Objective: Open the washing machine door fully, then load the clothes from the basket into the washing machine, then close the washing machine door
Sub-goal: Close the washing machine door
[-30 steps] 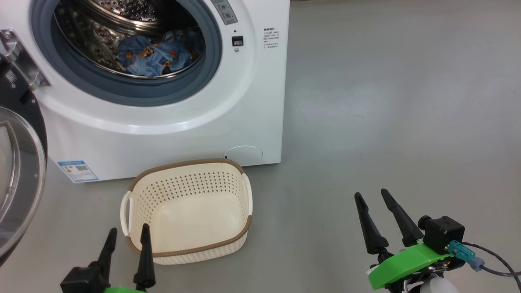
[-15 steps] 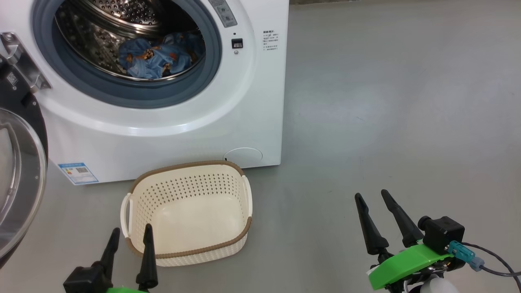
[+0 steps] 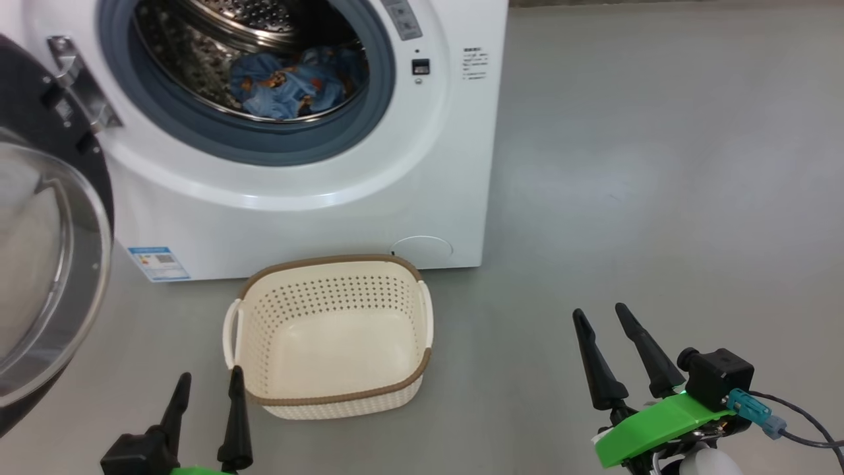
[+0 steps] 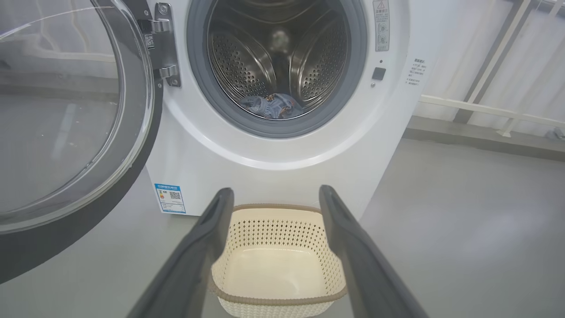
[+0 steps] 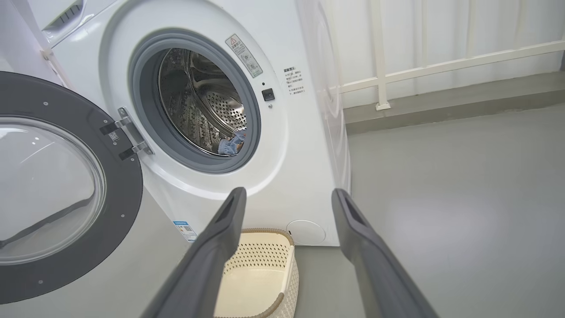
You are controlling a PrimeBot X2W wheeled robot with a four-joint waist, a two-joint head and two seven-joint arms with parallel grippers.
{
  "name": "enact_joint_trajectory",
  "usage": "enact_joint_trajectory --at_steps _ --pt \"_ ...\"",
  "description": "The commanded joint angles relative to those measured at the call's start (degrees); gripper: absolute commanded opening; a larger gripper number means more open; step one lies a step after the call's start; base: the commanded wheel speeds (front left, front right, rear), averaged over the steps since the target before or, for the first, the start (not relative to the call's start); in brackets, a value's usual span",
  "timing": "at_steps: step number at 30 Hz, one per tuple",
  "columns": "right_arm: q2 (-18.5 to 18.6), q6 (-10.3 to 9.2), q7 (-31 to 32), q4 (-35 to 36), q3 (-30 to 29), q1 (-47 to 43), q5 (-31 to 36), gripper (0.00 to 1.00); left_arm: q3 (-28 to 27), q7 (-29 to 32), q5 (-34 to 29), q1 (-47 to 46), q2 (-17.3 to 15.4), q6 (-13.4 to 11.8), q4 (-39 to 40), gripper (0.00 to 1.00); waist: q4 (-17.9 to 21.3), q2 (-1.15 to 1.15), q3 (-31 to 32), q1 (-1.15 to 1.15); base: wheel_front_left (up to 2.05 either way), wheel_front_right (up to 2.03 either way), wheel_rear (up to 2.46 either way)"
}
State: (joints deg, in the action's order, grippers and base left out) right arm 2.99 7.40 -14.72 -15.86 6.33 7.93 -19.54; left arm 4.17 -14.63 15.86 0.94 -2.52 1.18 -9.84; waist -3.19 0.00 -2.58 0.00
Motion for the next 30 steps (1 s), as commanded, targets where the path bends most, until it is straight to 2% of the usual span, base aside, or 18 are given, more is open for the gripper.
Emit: enact_joint_trajectory --at_steps 1,9,22,30 --pt "-0.1 0.09 -0.3 1.8 1.8 0.4 -0.7 1.00 -2.2 -0.4 -0.4 -1.6 -0.4 -0.3 1.0 1.00 -2.6 0.00 0.0 0.00 0.00 0.00 0.00" --pt "-0.1 0.09 -0.3 1.7 3.1 -0.2 -1.0 1.00 -2.5 -0.4 -0.6 -0.9 -0.4 -0.7 1.1 1.00 -8.7 0.00 0.7 0.00 0.00 0.00 0.00" --pt "-0.1 0.09 -0.3 2.2 5.2 -1.1 -2.8 1.00 -4.1 -0.4 -2.6 1.5 -0.5 -0.2 1.0 1.00 -23.9 0.00 2.5 0.00 0.00 0.00 0.00" --pt "-0.1 0.09 -0.3 0.7 10.2 2.3 -4.3 1.00 -8.2 -0.4 -2.9 2.8 -0.6 -0.9 4.3 1.00 -26.5 0.00 0.7 0.00 0.00 0.00 0.00"
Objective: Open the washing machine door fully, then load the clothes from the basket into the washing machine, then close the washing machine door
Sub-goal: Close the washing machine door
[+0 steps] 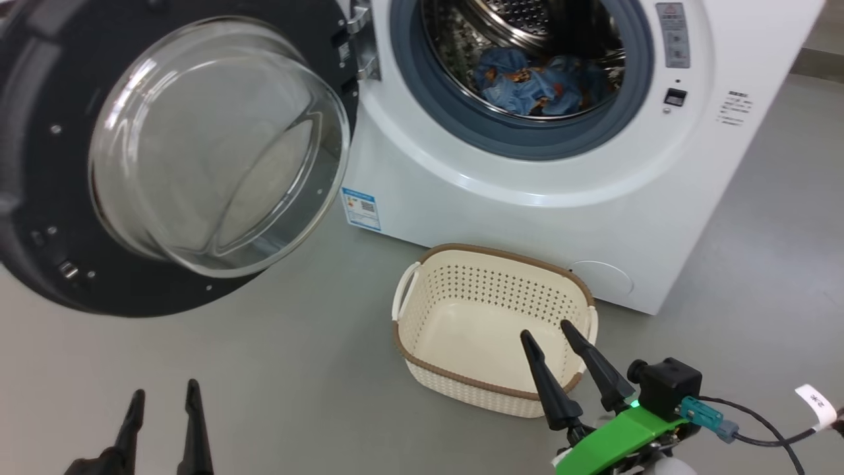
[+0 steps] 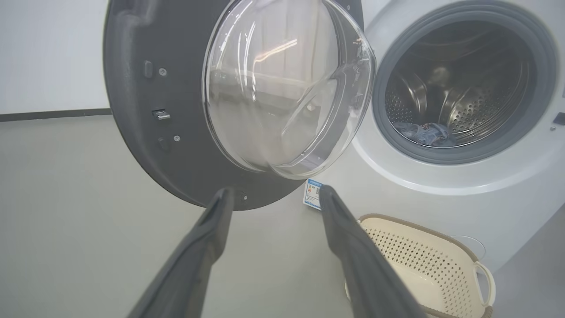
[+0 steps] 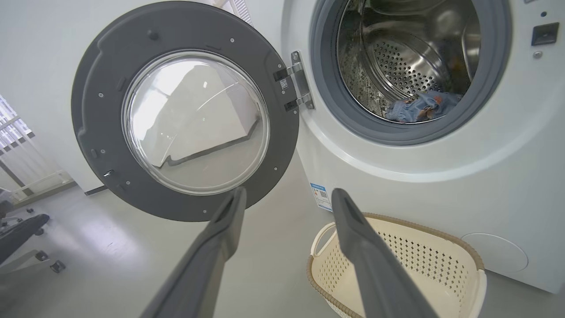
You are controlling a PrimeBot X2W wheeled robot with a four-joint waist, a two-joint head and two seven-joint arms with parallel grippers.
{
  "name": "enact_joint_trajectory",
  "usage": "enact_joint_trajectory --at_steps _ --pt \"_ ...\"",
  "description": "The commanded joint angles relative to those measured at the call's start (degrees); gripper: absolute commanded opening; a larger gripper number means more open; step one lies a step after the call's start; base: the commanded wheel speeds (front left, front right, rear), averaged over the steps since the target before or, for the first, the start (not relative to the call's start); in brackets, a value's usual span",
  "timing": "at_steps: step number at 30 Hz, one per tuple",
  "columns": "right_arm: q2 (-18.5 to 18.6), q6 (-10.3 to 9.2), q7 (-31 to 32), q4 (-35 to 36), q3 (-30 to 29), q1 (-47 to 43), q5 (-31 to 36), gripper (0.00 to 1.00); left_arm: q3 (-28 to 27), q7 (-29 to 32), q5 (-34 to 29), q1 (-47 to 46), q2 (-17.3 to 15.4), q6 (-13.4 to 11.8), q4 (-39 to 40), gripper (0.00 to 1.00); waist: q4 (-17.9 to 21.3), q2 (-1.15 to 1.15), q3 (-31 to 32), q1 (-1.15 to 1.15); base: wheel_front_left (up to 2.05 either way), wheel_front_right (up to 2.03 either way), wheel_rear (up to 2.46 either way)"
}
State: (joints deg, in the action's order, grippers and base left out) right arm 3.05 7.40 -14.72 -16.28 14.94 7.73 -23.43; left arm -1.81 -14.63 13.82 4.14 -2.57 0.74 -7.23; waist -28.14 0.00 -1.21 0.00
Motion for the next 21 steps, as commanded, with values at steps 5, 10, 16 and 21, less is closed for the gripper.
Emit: enact_joint_trajectory --at_steps 5,10,16,21 --pt "-0.2 0.09 -0.3 -0.5 4.7 5.0 -1.8 1.00 -4.4 -0.4 -0.8 1.5 -0.5 -0.8 3.6 1.00 -2.0 0.00 -0.6 0.00 0.00 0.00 0.00" --pt "-0.2 0.09 -0.3 -1.7 6.7 6.5 -3.0 1.00 -5.9 -0.4 -0.6 3.1 -0.4 -1.3 5.2 1.00 -2.0 0.00 0.2 0.00 -0.05 -0.05 -0.05" --pt "-0.2 0.09 -0.3 -2.3 7.2 6.5 -3.4 1.00 -5.9 -0.4 -0.8 3.9 -0.4 -1.8 6.0 1.00 -1.7 0.00 1.2 0.00 -0.12 -0.12 -0.12" --pt "-0.2 0.09 -0.3 -2.5 7.3 6.2 -3.3 1.00 -5.6 -0.4 -0.6 4.2 -0.3 -2.4 6.6 1.00 -1.5 0.00 1.6 0.00 -0.08 -0.08 -0.08"
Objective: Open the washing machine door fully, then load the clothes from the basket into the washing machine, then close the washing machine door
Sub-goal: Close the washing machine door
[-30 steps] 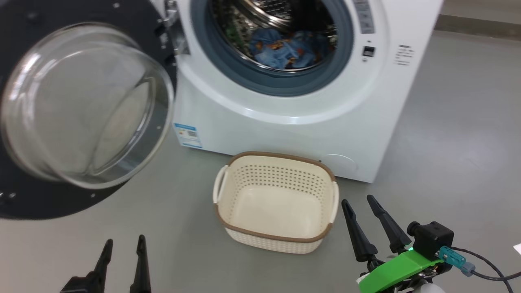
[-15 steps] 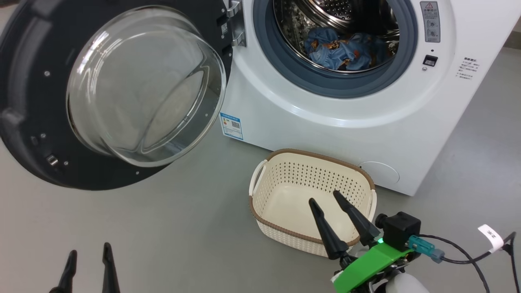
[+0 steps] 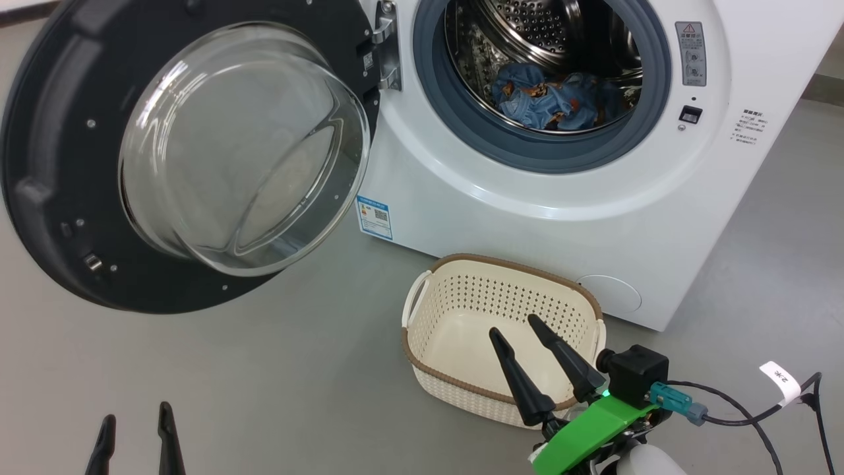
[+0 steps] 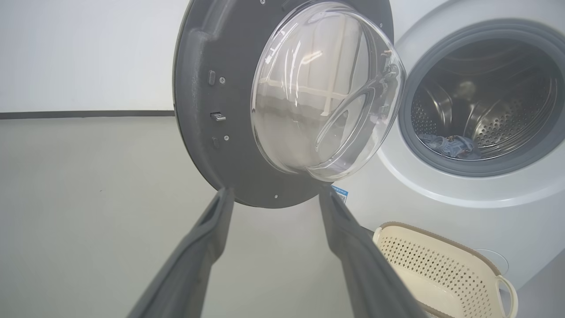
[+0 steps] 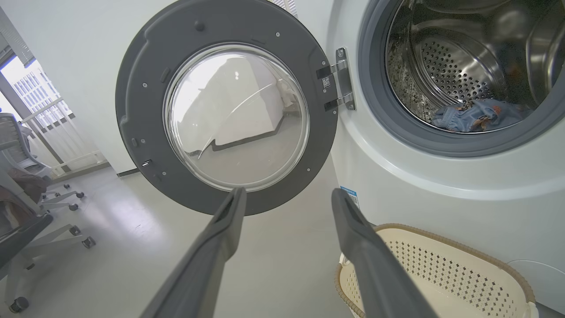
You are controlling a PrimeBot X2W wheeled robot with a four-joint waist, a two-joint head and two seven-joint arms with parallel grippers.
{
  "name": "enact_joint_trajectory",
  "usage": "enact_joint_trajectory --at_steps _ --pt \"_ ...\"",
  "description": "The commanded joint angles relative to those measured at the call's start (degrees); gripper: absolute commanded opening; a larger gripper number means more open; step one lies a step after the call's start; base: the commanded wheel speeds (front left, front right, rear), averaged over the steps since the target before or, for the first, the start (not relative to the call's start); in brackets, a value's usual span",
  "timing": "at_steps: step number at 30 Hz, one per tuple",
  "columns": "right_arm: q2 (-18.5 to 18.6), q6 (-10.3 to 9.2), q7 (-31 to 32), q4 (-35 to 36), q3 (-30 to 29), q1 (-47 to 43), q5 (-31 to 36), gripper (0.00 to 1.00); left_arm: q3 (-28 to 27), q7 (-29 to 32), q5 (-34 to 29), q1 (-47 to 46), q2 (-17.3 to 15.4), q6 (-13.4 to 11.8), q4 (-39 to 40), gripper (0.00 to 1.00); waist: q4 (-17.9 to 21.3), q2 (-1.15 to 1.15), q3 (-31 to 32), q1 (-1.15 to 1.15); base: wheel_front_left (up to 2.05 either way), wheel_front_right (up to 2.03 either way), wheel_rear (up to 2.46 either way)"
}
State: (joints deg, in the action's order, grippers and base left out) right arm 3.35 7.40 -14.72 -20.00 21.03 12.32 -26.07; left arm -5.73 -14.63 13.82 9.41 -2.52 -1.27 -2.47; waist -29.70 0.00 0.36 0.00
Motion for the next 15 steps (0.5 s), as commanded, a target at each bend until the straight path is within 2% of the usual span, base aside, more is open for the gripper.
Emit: enact_joint_trajectory --at_steps 1,15 --pt "-0.5 0.09 -0.3 1.2 1.2 1.6 -0.7 1.00 -1.7 -0.4 -0.6 -1.1 -0.4 -0.4 1.8 1.00 0.0 0.00 0.0 0.00 -0.04 -0.04 -0.04" --pt "-0.5 0.09 -0.3 1.5 0.4 1.0 -0.1 1.00 -1.1 -0.4 -0.2 -1.1 -0.4 -0.8 2.1 1.00 0.1 0.00 -0.5 0.00 0.00 0.00 0.00"
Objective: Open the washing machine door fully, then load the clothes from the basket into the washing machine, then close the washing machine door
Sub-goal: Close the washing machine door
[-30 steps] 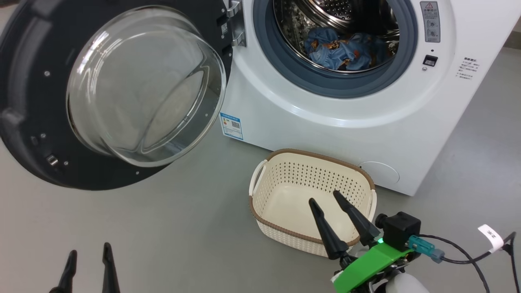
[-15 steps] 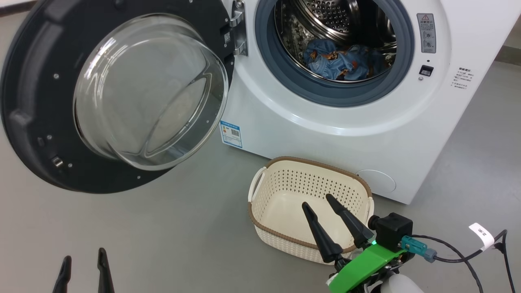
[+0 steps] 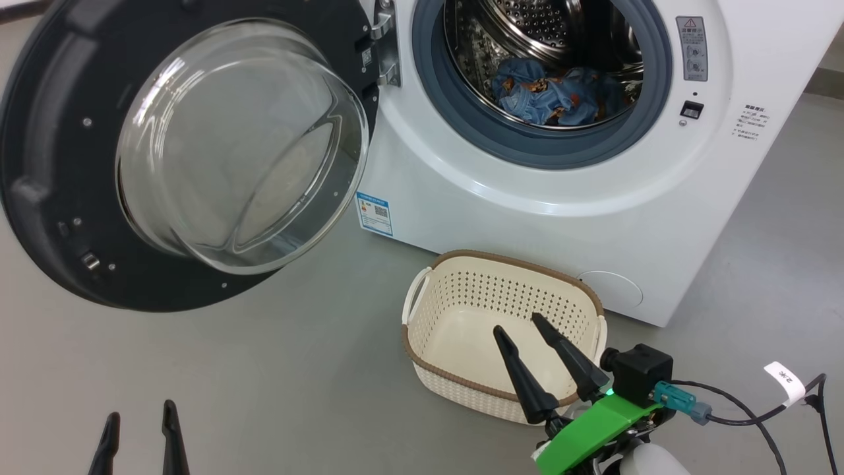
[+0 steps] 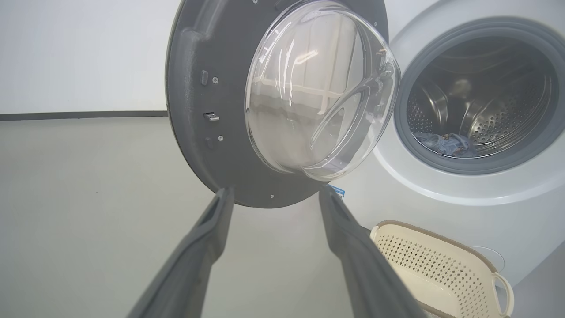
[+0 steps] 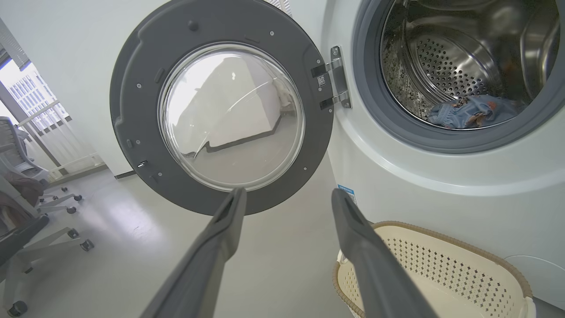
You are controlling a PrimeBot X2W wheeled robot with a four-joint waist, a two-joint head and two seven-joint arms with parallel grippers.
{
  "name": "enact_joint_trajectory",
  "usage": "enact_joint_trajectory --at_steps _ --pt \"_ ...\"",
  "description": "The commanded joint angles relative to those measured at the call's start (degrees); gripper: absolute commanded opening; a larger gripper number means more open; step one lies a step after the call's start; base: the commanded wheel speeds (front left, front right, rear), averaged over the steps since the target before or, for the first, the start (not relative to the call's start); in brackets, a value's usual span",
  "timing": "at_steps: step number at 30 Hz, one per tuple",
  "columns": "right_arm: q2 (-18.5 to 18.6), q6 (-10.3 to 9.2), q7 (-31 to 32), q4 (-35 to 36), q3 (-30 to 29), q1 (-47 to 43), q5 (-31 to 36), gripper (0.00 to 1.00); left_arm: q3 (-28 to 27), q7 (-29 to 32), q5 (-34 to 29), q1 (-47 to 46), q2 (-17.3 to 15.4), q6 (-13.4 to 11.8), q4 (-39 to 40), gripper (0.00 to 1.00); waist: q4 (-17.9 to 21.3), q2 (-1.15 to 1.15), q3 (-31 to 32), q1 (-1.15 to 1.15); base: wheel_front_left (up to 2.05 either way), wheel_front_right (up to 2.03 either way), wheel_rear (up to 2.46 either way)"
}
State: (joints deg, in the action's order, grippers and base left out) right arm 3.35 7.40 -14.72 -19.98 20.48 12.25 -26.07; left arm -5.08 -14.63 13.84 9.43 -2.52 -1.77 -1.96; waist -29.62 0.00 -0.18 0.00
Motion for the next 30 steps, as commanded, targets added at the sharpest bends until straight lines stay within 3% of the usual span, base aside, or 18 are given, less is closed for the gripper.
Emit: enact_joint_trajectory --at_steps 1,30 --pt "-0.5 0.09 -0.3 1.6 0.9 1.0 -0.1 1.00 -1.7 -0.4 -0.3 -1.1 -0.4 -0.3 1.6 1.00 0.0 0.00 -0.1 0.00 0.00 0.00 0.00" --pt "-0.5 0.09 -0.3 1.6 0.4 1.0 -0.2 1.00 -2.0 -0.4 0.0 -1.5 -0.4 -0.8 1.8 1.00 0.0 0.00 -0.2 0.00 0.00 0.00 0.00"
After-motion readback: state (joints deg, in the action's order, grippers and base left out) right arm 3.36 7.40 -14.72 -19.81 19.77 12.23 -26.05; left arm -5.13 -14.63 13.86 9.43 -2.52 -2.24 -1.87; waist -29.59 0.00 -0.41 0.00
